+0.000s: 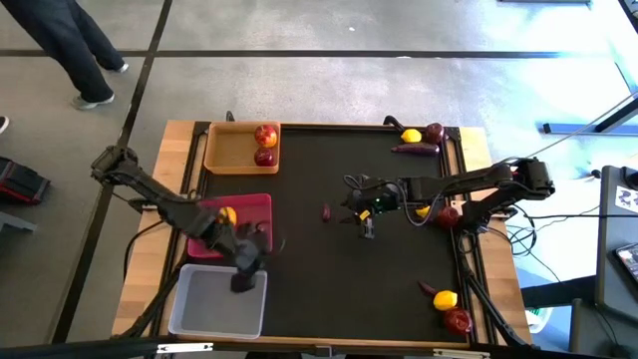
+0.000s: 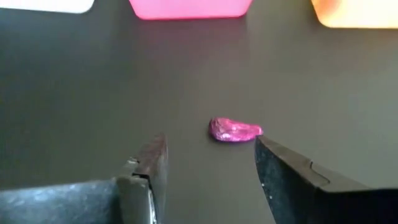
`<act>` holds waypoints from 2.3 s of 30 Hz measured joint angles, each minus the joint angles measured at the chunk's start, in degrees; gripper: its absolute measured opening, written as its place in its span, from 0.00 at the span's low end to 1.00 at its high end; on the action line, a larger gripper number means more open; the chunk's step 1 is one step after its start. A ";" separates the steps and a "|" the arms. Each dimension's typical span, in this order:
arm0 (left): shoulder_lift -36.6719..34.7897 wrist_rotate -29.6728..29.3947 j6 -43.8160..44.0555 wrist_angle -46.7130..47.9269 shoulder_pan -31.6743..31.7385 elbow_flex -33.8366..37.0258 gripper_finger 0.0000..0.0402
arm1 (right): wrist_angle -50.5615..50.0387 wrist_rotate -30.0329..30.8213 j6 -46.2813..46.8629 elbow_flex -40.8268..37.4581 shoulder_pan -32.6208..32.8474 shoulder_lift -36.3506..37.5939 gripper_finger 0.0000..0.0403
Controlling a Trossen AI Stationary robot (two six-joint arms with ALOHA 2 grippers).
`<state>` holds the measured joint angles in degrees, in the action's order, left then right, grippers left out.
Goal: Sort produce into baskets
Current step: Put the top left eggplant into the transparent bin, then put the middle left eggplant into the transparent bin
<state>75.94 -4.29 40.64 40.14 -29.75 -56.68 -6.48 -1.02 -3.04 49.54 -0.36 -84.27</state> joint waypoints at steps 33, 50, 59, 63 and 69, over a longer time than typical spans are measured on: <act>0.17 14.77 58.69 12.56 -28.51 11.38 0.29 | -0.10 4.04 -0.25 0.00 -0.02 0.00 0.48; -1.17 9.77 54.58 14.78 -27.02 6.68 0.56 | -0.12 4.00 -0.25 0.00 -0.02 -0.01 0.48; -5.55 -9.80 46.00 14.28 -22.06 3.12 0.53 | 7.67 3.19 1.51 -0.02 -0.02 -6.24 0.48; -5.68 -14.79 42.76 14.25 -19.43 3.12 0.53 | 13.28 4.00 4.28 0.03 -0.02 -9.51 0.48; -5.68 -21.73 38.04 14.20 -15.62 3.12 0.53 | 17.50 9.03 10.20 0.00 -0.02 -14.16 0.48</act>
<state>70.26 -26.02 78.67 54.34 -45.37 -53.56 11.02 8.01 7.16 49.54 -0.38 -98.43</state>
